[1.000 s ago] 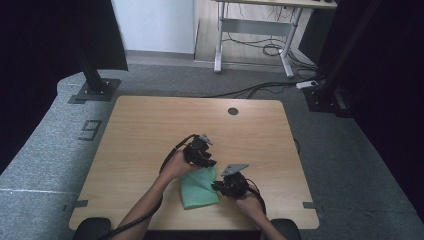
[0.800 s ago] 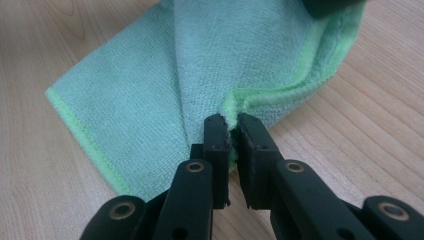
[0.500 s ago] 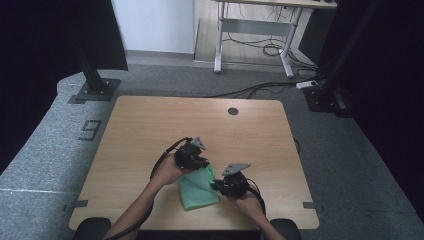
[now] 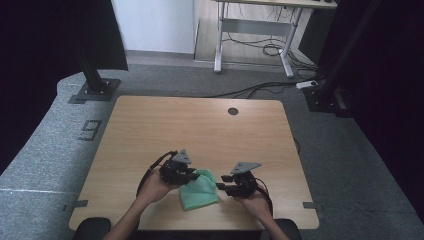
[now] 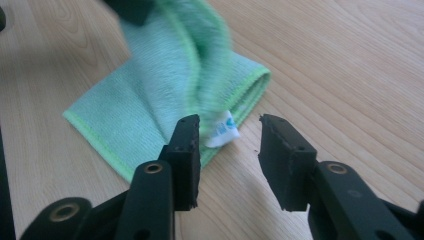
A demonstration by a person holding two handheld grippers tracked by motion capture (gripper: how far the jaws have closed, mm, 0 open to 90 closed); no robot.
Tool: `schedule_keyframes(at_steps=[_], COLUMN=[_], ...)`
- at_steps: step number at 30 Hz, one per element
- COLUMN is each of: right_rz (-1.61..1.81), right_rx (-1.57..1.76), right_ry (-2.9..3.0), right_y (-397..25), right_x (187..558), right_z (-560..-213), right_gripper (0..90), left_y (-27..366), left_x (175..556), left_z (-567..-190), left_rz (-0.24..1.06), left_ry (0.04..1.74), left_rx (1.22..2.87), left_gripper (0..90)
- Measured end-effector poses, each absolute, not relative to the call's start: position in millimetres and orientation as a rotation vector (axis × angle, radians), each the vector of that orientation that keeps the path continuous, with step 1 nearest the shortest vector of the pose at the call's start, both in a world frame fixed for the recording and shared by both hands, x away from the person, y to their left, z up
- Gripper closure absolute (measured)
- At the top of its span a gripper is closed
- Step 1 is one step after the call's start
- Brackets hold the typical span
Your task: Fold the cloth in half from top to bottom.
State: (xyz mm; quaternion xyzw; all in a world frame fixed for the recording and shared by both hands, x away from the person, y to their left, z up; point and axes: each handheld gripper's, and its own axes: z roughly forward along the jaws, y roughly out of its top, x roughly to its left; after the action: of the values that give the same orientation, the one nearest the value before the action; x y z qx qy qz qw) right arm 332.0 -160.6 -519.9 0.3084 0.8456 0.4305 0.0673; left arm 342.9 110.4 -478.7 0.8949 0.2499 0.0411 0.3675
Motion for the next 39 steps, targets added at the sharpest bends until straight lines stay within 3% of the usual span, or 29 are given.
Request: schedule_keyframes(at_steps=[9, 14, 20, 25, 31, 39], right_rz=[1.304, 1.286, 1.290, 1.246, 1.113, 1.035], right_rx=[0.959, 0.946, 0.919, 0.886, 0.835, 0.805], right_ry=[2.536, 2.557, 2.573, 2.622, 2.663, 2.647], right_y=[-165.6, -154.3, -139.2, -128.3, -124.7, -122.5], right_x=[336.2, 338.6, 339.1, 335.8, 327.2, 320.1], right_z=[-515.8, -516.1, -516.1, -520.7, -532.3, -538.9], right_gripper=[50.7, 43.3, 33.7, 26.0, 23.8, 24.0], left_y=[121.9, 131.0, 146.9, 150.4, 148.2, 140.5], left_x=[307.0, 294.8, 294.5, 312.4, 313.6, 312.6], left_z=[-495.2, -502.0, -477.6, -483.5, -521.3, -534.4], left_rz=[0.099, 0.097, 0.141, 0.240, 0.300, 0.379], left_ry=[0.653, 0.658, 0.662, 0.793, 0.936, 0.949], left_rx=[2.302, 2.319, 2.239, 2.188, 2.264, 2.310], left_gripper=[66.5, 57.1, 41.2, 30.4, 19.5, 15.7])
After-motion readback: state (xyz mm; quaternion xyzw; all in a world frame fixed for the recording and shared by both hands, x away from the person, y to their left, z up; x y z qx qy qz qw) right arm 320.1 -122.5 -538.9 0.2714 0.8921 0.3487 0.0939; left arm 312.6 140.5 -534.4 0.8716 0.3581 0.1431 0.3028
